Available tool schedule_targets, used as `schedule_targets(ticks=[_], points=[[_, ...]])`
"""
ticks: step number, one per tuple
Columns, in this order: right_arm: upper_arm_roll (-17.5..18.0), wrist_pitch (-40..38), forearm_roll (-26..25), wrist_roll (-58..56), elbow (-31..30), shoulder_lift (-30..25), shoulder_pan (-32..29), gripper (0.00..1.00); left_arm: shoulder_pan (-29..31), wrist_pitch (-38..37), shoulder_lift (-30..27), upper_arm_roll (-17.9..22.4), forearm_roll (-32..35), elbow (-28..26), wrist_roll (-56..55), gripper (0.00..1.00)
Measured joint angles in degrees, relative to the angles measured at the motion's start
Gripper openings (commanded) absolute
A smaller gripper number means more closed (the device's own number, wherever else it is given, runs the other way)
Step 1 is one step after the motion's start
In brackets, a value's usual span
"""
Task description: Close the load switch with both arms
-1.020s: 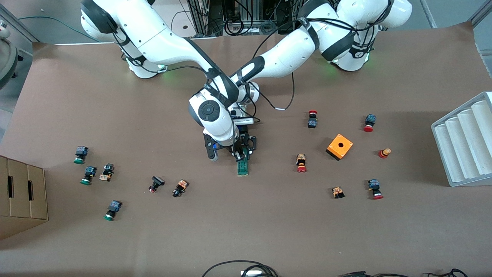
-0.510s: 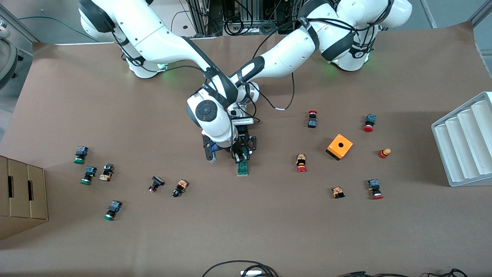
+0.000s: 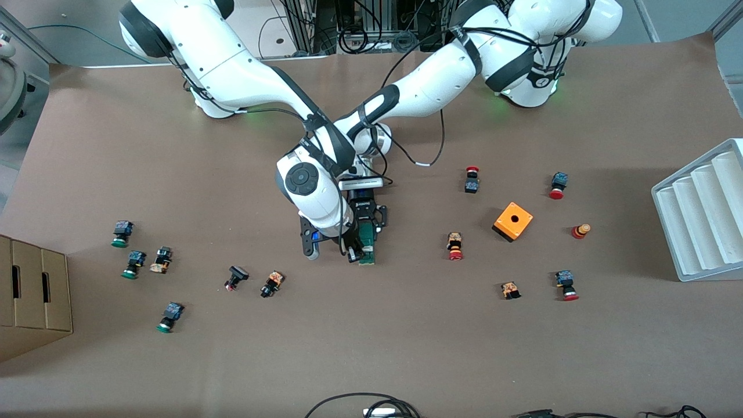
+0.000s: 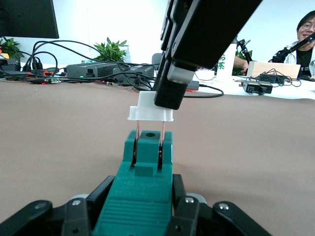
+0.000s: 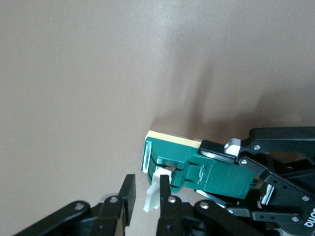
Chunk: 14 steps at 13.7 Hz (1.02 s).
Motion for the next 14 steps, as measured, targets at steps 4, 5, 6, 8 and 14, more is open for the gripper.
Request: schedule_targets(ticks=[4,5,6,8,14], points=[[-0.28,0.0,0.0,0.0,1.59,1.22,-0.01,0.27,-0.01,-0.03,0.01,0.0,0.0,0.0,-0.01,0.48],[-0.33,0.0,0.0,0.0,2.03,1.57,-0.01,0.27,-0.01,-0.03,0.01,0.01,0.0,0.0,-0.01,0.48],[-0.38,0.02,0.0,0.0,2.4,1.88,-0.01,0.27,-0.02,-0.04,0.01,0.01,0.0,0.0,-0.01,0.48],[-0.54,0.09,0.0,0.0,3.16,2.57,-0.02,0.29,-0.02,-0.05,0.02,0.01,0.0,0.0,-0.01,0.48],[-0.93,0.35,0.0,0.0,5.2,4.64,-0.05,0.29,-0.05,-0.08,0.03,0.03,0.0,0.0,-0.01,0.48]])
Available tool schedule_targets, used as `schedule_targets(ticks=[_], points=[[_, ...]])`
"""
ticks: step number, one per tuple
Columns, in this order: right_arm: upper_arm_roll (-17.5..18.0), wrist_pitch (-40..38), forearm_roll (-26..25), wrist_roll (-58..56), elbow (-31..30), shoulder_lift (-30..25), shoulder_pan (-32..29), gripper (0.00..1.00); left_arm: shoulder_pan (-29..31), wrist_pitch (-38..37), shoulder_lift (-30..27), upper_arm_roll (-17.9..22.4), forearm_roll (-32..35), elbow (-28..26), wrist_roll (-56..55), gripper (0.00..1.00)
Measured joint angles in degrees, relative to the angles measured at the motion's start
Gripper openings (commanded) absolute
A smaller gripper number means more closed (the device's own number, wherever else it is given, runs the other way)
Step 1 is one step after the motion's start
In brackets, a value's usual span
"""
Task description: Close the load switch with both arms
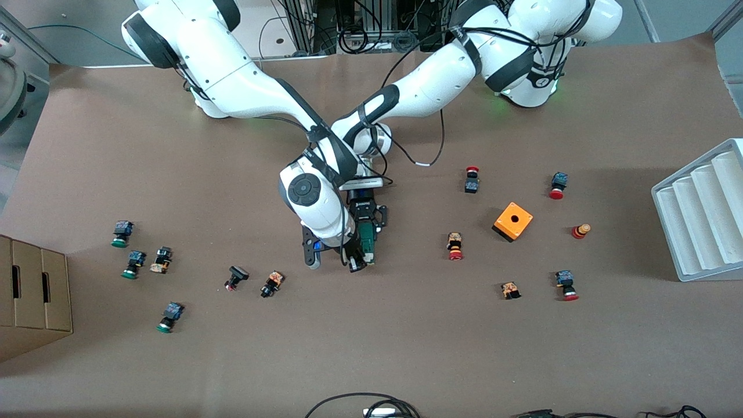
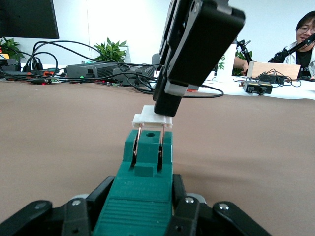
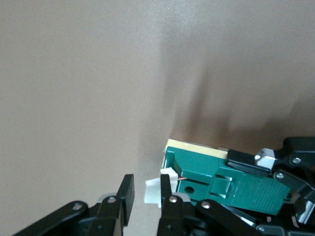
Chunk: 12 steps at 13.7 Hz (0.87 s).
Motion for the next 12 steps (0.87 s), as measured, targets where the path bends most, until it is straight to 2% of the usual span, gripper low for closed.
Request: schedule_targets(ticks=[12], points=[[-0.17,0.79,0.0,0.01,2.53,3.8,0.17,0.3,-0.09,-0.09,0.05,0.08,0.07,0.0,0.0,0.49]])
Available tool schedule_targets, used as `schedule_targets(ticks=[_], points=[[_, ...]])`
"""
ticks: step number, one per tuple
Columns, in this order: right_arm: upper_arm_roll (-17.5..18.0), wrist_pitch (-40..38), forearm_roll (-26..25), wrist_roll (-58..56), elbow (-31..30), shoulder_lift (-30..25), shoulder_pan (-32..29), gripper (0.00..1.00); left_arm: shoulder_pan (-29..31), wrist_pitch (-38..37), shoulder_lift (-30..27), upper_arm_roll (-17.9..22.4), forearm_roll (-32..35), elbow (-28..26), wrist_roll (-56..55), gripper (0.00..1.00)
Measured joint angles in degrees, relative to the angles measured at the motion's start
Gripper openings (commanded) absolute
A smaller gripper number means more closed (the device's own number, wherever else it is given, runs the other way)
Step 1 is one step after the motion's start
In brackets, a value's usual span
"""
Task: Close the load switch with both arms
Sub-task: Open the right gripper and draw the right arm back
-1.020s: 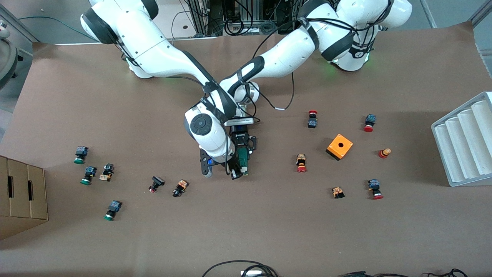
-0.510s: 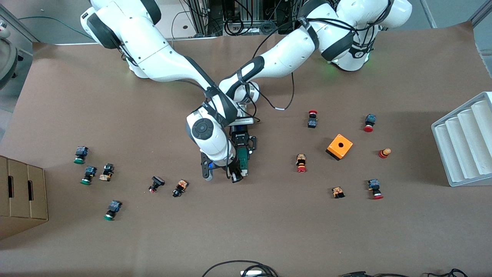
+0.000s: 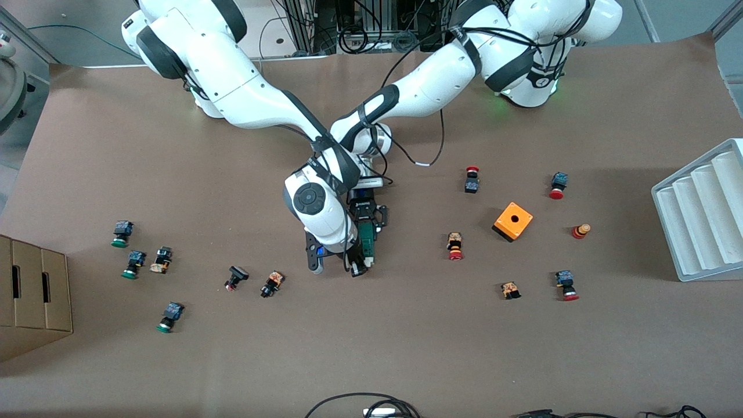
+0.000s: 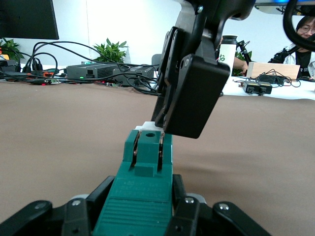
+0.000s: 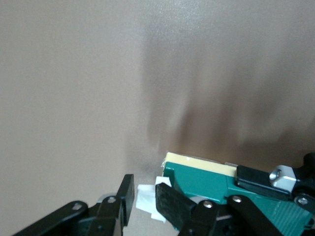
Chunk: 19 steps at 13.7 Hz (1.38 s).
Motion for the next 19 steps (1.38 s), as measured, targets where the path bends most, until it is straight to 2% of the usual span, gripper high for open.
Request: schedule_targets(ticks=[1,2,5,6,8,9,13,19], points=[[-0.05,0.0,0.0,0.02,0.28,0.02,0.0,0.35,0.0,-0.01,0.0,0.0,0.0,0.0,0.0,0.49],[-0.19,-0.12,0.0,0.02,0.63,-0.01,-0.02,0.35,-0.01,-0.01,0.0,0.01,0.01,0.0,0.0,0.5],[-0.98,-3.79,0.23,0.1,3.62,-0.33,-0.81,0.36,-0.06,0.27,0.17,-0.1,-0.01,-0.04,-0.01,0.64],[-1.02,-5.58,0.3,0.1,4.86,-0.72,-1.39,0.43,-0.22,0.06,0.27,-0.14,0.01,0.0,-0.03,0.67],[-1.07,-8.24,0.45,0.06,6.11,-2.8,-2.77,0.8,-0.26,0.03,0.27,-0.13,0.01,0.01,-0.03,0.8],[-1.1,-9.22,0.47,0.06,6.22,-4.34,-3.57,0.97,-0.27,0.03,0.27,-0.14,0.01,0.01,-0.03,1.0],[-1.1,-15.5,0.48,-5.51,4.63,-11.63,-8.24,1.0,-0.28,0.04,0.27,-0.15,-0.06,0.05,-0.05,1.0],[-0.9,-22.38,0.54,-25.42,-6.5,-25.59,-15.43,1.0,-0.84,0.16,-0.67,-1.01,-3.91,1.1,-0.05,1.0]])
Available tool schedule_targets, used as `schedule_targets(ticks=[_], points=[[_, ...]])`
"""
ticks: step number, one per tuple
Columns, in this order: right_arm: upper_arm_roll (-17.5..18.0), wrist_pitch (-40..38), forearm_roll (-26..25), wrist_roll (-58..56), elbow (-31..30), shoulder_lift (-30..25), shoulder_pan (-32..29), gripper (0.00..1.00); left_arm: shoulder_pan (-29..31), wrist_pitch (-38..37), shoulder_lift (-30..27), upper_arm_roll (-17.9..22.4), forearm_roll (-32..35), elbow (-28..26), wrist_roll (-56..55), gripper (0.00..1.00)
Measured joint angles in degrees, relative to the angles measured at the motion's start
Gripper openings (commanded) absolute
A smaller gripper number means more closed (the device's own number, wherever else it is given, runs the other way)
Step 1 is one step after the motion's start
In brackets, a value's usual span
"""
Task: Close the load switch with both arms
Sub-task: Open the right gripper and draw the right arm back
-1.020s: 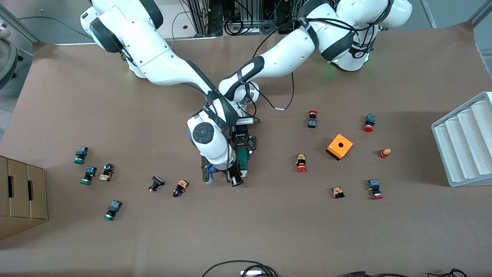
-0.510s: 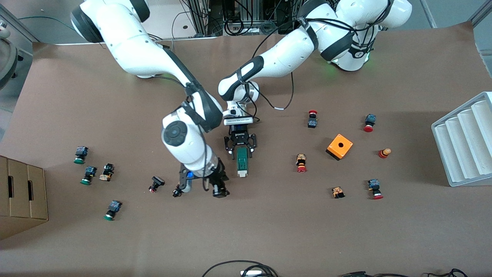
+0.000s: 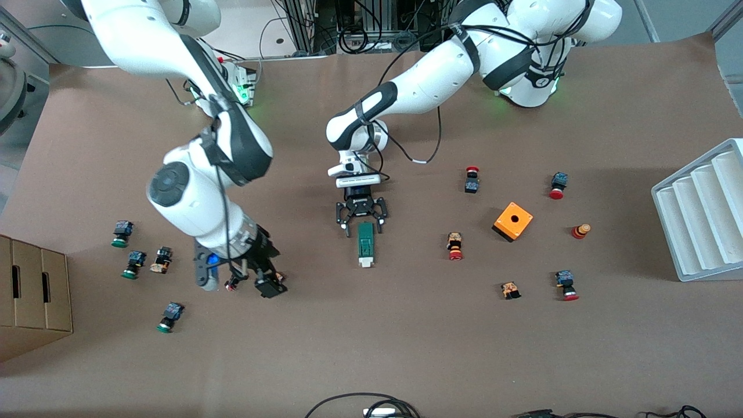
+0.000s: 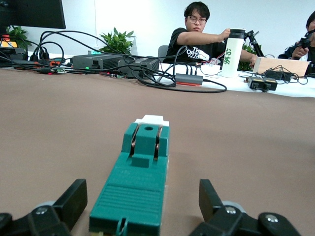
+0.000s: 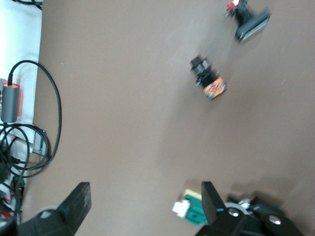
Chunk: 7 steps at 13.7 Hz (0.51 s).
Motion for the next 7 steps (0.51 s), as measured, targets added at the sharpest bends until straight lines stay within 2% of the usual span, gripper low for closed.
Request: schedule_targets(ticks=[3,7], points=[[2.01,-7.48,0.03,-11.03,-2.59,-6.59,-5.66,1.0,-0.38,0.24,-2.18,-0.13,-3.7,0.24,1.68,1.0],[2.45,-13.11,2.94,-27.92,-7.32,-14.79,-11.77,1.0,-0.93,1.93,-6.38,-0.27,-9.12,0.31,7.39,1.0]])
